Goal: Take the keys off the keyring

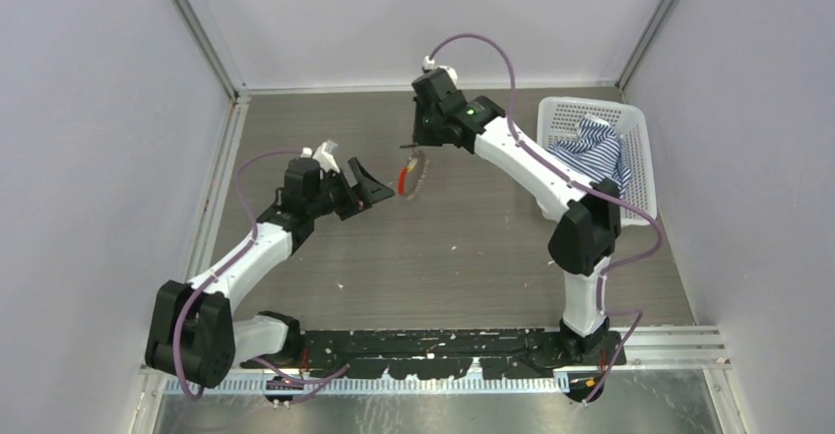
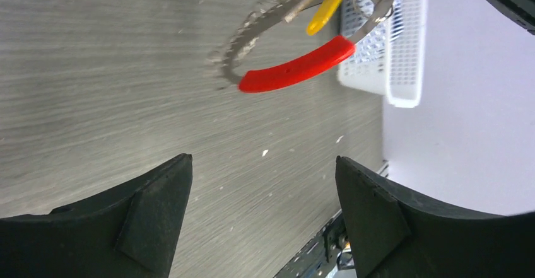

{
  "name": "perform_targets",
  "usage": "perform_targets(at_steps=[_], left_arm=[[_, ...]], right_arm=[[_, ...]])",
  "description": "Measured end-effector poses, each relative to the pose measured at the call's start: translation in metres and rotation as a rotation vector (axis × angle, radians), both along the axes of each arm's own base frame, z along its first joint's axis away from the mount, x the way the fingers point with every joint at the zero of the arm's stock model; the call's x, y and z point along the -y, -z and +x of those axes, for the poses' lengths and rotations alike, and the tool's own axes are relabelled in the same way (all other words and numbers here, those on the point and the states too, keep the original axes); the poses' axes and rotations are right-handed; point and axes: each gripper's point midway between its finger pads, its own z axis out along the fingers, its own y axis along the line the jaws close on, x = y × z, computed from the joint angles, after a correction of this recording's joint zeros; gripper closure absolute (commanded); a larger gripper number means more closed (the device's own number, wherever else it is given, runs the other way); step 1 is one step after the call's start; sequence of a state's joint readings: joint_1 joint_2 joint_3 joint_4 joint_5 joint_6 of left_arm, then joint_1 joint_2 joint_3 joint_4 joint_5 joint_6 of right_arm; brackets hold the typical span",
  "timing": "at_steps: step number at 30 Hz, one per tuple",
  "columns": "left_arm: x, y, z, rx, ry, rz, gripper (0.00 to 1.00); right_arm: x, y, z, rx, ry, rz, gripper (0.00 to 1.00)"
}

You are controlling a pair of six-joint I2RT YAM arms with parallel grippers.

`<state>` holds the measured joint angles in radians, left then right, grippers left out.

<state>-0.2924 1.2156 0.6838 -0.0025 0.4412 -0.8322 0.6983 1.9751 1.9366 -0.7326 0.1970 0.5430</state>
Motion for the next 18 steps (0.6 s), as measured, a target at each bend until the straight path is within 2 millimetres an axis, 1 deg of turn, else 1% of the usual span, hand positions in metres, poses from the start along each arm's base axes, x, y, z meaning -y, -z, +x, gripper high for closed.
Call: perform_targets(at_steps=[3,6,11,15,18], left_arm=[[0.002,-0.018,0.001,0.086,-0.01,-0.057,0.26],[0.003,-0.039,0.001,0.185,-0.017,-0.11,0.36],[0.008,-0.08,0.002,0.348,0.001,-0.165,0.43],[0.012,-0.1,-0.007,0.454,0.046,-0.135,0.45],[0.022,-0.118,-0.014,0.54,0.105,-0.104,0.44]], right_arm=[[0.002,-0.036,-0.006,0.036,0.035,0.084,0.99],[0.003,-0.058,-0.013,0.046,0.065,0.155,0.99],[0.001,-0.073,-0.025,0.027,0.08,0.23,0.99],[-0.006,-0.08,-0.034,0.017,0.07,0.257,0.99],[-0.015,-0.081,-0.043,0.004,0.059,0.266,0.99]])
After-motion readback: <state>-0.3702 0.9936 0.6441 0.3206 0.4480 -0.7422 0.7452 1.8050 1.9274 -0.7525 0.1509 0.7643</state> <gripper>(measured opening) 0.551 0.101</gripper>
